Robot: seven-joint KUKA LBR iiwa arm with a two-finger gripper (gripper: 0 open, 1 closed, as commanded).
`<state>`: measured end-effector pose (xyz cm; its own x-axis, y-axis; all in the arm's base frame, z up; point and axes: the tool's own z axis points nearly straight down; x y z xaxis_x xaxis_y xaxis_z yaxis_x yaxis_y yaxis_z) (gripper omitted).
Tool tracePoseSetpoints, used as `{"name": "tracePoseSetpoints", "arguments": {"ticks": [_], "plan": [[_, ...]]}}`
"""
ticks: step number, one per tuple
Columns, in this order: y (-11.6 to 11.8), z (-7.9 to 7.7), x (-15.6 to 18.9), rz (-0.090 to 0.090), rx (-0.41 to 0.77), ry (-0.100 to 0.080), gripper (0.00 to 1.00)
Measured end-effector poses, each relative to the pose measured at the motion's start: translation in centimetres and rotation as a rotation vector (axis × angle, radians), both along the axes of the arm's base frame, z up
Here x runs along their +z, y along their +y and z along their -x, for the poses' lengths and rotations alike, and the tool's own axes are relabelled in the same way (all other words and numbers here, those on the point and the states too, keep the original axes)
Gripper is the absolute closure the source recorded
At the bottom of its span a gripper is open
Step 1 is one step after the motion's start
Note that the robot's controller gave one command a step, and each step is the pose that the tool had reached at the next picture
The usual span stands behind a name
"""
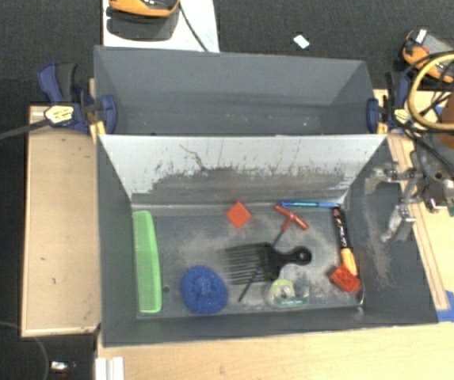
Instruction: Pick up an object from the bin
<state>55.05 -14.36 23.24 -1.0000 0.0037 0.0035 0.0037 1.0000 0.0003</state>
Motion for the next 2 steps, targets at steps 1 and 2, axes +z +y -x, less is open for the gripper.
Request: {"name": "tracePoseSetpoints", "arguments": {"ticks": [1,2], "plan": [[0.1,-0.2,0.4,0.002,0.004,-0.008,0.0],[4.7,1.2,-8.0,0.002,0.044,-0.012,0.0]]}}
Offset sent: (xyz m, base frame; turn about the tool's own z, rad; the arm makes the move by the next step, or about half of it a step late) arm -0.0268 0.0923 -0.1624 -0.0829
